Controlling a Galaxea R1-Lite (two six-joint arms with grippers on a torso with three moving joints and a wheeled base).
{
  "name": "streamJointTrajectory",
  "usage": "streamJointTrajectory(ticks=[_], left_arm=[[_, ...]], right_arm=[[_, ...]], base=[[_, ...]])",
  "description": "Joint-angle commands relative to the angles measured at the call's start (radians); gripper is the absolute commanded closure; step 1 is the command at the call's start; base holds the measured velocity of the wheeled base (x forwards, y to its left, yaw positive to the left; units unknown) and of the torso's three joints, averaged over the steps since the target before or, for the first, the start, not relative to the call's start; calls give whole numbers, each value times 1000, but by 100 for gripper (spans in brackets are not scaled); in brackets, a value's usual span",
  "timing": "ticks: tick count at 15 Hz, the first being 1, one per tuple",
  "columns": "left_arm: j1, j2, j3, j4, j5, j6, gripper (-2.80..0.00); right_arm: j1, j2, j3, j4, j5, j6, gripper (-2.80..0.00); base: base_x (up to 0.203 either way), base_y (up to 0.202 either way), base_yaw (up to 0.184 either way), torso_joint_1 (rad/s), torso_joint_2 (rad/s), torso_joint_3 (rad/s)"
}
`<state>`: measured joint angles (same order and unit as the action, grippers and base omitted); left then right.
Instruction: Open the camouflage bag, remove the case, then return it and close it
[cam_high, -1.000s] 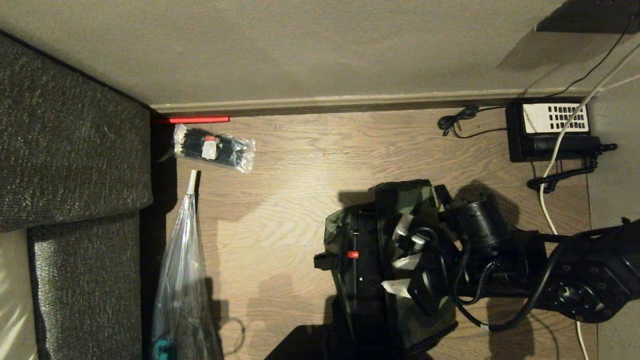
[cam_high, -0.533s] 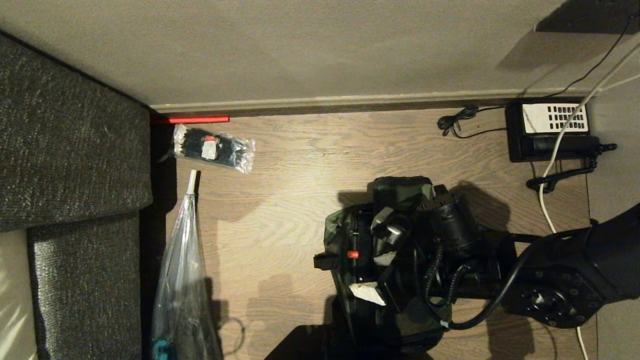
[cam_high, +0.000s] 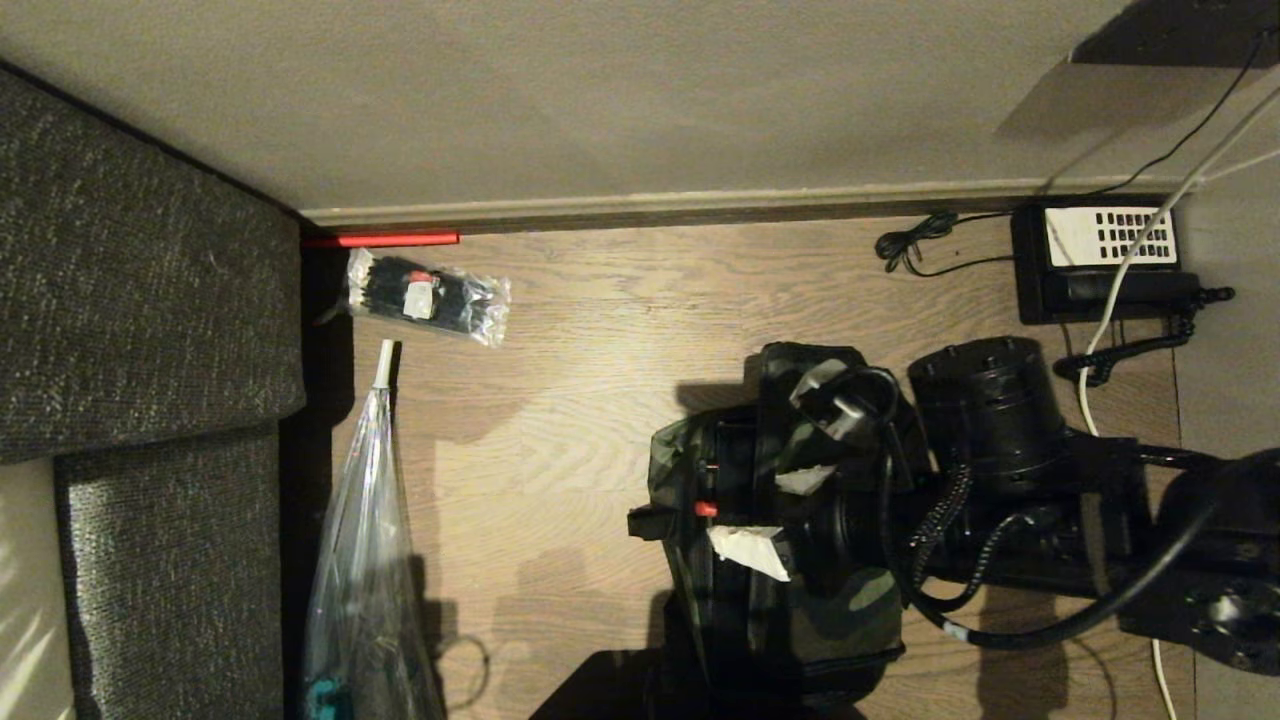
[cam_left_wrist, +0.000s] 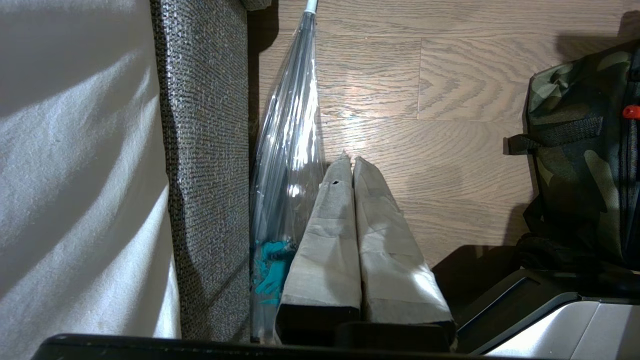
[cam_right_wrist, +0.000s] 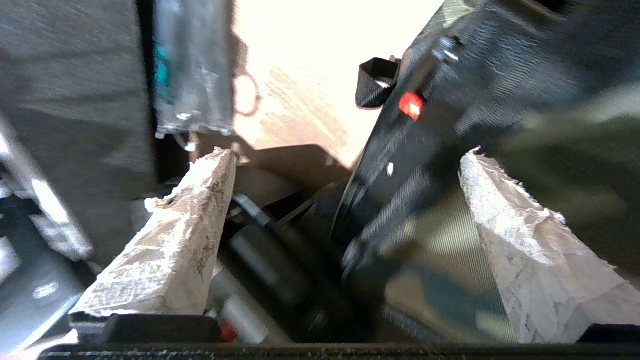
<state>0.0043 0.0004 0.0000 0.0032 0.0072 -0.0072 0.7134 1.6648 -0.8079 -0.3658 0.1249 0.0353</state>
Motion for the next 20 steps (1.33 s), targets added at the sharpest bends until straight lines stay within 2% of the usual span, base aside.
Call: streamJointTrajectory(ticks=[1, 3, 6, 7, 9, 11, 12, 16, 18, 20], left_arm=[[0, 0, 3, 0, 0, 0, 0], [0, 0, 3, 0, 0, 0, 0], [0, 0, 3, 0, 0, 0, 0], [0, 0, 3, 0, 0, 0, 0], [0, 0, 3, 0, 0, 0, 0], [0, 0, 3, 0, 0, 0, 0], [0, 0, 3, 0, 0, 0, 0], [0, 0, 3, 0, 0, 0, 0], [0, 0, 3, 0, 0, 0, 0], [0, 0, 3, 0, 0, 0, 0]], right_arm=[[2, -204, 22, 78, 8, 20, -280], [2, -299, 30, 150, 17, 27, -280], [-24, -404, 41, 190, 4, 53, -280], [-46, -444, 64, 211, 0, 73, 0], [-60, -521, 103, 276, -25, 92, 0], [-66, -613, 120, 399, -123, 113, 0], [-95, -669, 132, 453, -139, 128, 0], [-406, -939, 229, 547, -73, 81, 0], [-520, -1133, 358, 559, -45, 38, 0], [-600, -1304, 529, 562, -26, -45, 0]], base=[[0, 0, 0, 0, 0, 0], [0, 0, 0, 0, 0, 0], [0, 0, 0, 0, 0, 0], [0, 0, 0, 0, 0, 0], [0, 0, 0, 0, 0, 0], [0, 0, 0, 0, 0, 0], [0, 0, 0, 0, 0, 0], [0, 0, 0, 0, 0, 0], [0, 0, 0, 0, 0, 0], [0, 0, 0, 0, 0, 0]])
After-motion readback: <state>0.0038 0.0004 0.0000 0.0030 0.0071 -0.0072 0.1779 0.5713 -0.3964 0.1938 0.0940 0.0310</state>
